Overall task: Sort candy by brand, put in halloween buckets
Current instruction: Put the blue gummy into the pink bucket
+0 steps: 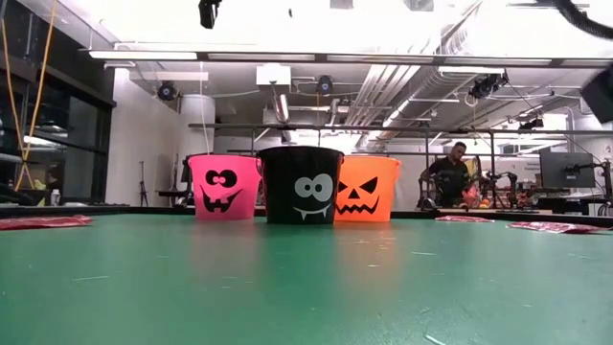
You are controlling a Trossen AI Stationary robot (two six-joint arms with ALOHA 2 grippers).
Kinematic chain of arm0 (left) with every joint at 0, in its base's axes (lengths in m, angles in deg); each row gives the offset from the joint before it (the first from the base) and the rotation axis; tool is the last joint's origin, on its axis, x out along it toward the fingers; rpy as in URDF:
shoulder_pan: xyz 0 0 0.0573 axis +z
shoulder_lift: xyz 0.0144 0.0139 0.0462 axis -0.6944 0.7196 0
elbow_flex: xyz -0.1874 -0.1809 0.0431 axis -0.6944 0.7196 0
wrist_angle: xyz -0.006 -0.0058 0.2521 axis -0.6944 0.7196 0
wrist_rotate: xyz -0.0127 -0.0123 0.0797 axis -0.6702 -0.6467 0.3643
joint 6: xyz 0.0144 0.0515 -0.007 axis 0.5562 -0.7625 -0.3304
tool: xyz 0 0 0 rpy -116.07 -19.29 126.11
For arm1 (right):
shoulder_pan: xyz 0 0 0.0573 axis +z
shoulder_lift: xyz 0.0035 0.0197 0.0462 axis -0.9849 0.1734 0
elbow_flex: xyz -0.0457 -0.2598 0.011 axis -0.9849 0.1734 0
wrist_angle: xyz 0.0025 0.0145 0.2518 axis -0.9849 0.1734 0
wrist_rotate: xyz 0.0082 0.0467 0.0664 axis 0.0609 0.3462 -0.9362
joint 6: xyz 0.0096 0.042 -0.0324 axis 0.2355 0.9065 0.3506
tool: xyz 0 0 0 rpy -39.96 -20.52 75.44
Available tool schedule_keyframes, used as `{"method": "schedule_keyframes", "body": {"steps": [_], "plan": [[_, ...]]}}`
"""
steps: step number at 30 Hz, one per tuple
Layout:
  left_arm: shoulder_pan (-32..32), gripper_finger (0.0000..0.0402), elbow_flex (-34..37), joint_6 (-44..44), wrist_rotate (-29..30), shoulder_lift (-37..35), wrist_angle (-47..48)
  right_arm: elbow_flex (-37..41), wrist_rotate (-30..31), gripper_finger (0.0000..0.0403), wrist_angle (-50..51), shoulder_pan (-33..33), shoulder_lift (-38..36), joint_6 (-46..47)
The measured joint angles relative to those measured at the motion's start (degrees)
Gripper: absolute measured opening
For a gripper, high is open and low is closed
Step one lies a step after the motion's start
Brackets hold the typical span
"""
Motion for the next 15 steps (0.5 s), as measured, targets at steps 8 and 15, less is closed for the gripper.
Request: {"method": "schedule_keyframes", "body": {"steps": [8,15], "plan": [[0.0,0.0197,0.0,3.4,0.0,-0.6,-0.1,-0.1,-1.2,0.0123,1.0,0.4,2.4,-2.4],[0.0,0.0197,0.0,4.4,0.0,-2.0,-6.8,0.0,10.2,0.0016,4.0,-6.0,-6.3,-6.8]]}}
